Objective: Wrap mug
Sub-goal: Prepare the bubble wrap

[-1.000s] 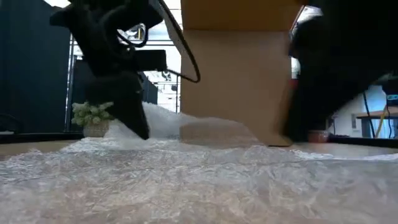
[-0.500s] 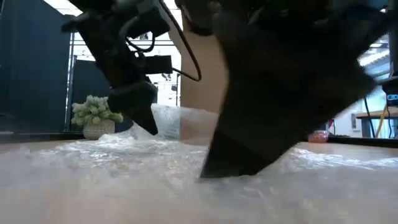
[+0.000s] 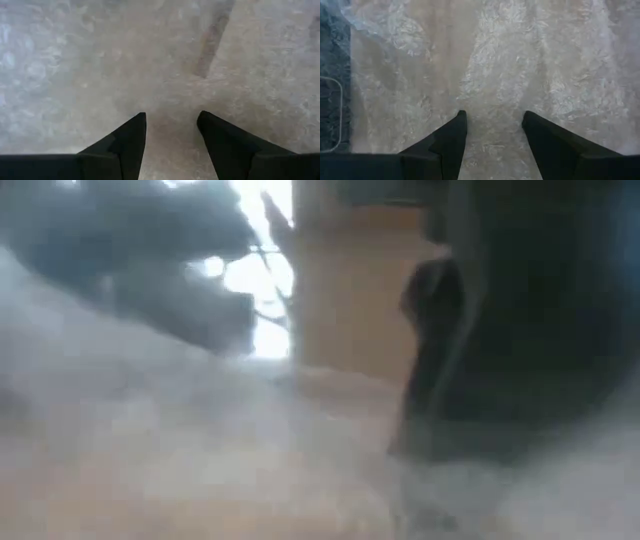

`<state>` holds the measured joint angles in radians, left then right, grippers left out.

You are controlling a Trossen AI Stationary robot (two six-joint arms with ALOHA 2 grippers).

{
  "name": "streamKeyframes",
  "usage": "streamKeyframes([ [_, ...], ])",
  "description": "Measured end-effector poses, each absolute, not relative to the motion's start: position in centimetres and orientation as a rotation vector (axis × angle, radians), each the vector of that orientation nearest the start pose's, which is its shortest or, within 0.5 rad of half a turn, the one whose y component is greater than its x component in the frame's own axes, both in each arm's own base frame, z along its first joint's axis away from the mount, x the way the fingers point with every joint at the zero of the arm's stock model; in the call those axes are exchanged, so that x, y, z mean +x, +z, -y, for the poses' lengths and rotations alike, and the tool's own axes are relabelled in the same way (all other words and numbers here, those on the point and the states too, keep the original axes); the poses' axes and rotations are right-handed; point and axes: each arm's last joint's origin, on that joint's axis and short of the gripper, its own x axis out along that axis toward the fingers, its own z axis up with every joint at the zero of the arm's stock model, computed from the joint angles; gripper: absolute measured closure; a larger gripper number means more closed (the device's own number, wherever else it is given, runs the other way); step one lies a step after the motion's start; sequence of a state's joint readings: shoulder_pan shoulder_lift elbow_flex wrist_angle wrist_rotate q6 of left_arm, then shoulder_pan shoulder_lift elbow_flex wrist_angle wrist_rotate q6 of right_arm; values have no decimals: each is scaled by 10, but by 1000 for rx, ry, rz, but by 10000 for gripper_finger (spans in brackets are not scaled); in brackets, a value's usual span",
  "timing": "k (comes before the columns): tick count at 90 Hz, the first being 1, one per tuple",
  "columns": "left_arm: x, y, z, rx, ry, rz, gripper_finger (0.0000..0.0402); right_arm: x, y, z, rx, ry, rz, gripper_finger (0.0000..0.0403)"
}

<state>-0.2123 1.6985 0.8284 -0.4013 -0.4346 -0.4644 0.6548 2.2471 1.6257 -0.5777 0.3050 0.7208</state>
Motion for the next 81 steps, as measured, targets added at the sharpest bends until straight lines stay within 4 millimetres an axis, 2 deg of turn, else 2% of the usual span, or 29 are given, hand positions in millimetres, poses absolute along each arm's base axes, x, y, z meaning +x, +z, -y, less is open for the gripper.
streamKeyframes([
  [22,277,123,49,-29,464,-1130,222,360,132,-269,102,-107,-1115,216],
  [40,270,118,54,-81,467,-1152,222,346,144,-261,105,-168,-1224,216],
  [64,264,119,79,-222,442,-1147,222,310,151,-233,-86,-444,-1518,216],
  [81,271,131,103,-275,351,-1131,222,306,156,-215,-140,-568,-1607,216],
])
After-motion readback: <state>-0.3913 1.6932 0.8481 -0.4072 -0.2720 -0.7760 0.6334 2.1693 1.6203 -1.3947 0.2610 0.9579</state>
